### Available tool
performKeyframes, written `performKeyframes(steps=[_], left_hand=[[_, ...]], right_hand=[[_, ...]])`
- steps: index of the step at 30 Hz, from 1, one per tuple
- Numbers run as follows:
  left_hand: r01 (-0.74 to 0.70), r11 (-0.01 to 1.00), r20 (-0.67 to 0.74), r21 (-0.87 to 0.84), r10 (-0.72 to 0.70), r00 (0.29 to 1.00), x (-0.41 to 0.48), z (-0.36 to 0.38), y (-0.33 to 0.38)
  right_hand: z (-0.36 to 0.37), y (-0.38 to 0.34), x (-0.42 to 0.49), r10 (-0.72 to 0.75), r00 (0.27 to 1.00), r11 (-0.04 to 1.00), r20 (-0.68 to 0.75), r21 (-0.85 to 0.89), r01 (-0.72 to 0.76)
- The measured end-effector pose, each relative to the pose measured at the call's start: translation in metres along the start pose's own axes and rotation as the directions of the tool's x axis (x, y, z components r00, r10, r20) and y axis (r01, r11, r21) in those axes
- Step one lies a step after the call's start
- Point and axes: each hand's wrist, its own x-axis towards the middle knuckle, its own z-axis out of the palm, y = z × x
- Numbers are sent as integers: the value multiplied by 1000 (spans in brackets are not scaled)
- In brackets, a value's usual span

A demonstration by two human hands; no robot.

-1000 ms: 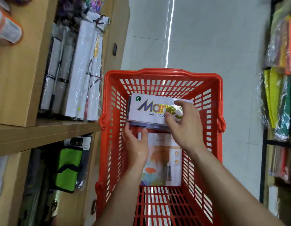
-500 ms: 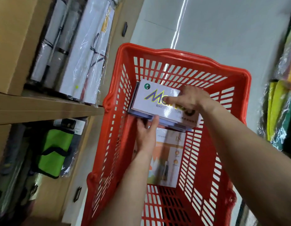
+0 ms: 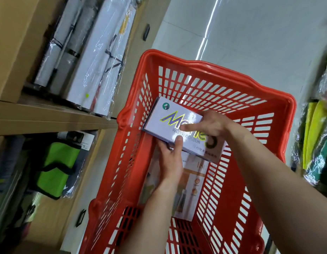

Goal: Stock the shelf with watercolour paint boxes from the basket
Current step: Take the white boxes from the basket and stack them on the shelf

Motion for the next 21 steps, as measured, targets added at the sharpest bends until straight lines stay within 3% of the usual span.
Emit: performKeyframes(steps=[12,16,21], left_hand=[[92,996,47,-3,-92,995,-9,0,6],[47,999,61,-7,-46,997,-11,2,8],[26,999,54,-21,-25,998,-9,5,5]], right_hand=[[3,6,-14,-99,995,993,1,69,98],[10,7,-11,-90,996,986,20,142,86],[9,1,-11,-63,998,997,27,45,61]])
